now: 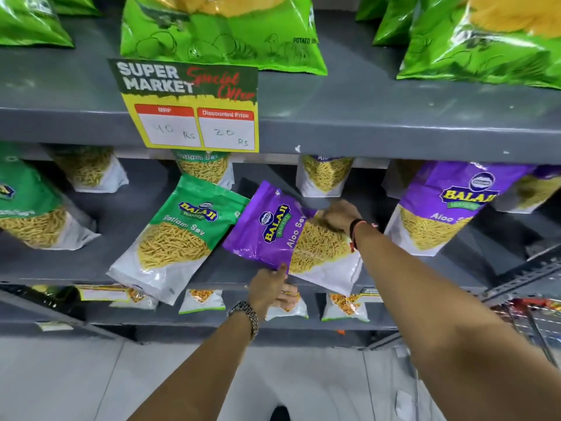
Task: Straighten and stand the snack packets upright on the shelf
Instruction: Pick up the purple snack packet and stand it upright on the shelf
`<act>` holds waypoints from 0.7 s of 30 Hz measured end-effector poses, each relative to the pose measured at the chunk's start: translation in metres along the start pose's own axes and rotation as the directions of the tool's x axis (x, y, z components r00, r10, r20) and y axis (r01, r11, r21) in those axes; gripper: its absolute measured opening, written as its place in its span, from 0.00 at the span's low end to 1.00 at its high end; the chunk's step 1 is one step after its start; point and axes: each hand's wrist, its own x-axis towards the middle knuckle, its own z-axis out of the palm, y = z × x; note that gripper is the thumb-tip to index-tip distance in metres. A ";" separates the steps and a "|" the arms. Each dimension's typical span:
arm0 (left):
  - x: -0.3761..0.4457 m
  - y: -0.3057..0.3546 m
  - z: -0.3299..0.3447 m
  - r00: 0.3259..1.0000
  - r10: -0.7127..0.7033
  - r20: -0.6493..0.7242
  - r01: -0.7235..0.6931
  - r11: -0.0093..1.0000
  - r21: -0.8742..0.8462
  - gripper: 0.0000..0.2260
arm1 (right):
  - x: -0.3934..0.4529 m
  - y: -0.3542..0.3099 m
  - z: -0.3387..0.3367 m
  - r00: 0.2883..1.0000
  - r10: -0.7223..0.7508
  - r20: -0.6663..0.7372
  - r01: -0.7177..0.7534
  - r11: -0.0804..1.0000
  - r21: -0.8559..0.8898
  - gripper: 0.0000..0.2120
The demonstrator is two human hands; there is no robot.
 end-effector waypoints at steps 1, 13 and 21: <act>0.002 -0.001 0.000 0.999 0.040 -0.026 -0.038 0.997 0.064 0.18 | -0.005 0.007 -0.001 0.999 0.026 -0.018 -0.025 0.998 0.054 0.19; -0.023 -0.022 0.020 0.913 0.402 -0.071 -0.399 0.915 0.061 0.07 | -0.118 0.092 0.002 0.972 0.204 -0.118 -0.037 0.628 0.778 0.16; -0.063 0.001 0.024 0.673 0.738 0.043 -0.701 0.618 0.354 0.11 | -0.175 0.147 0.003 0.954 0.297 0.039 -0.153 0.370 0.916 0.10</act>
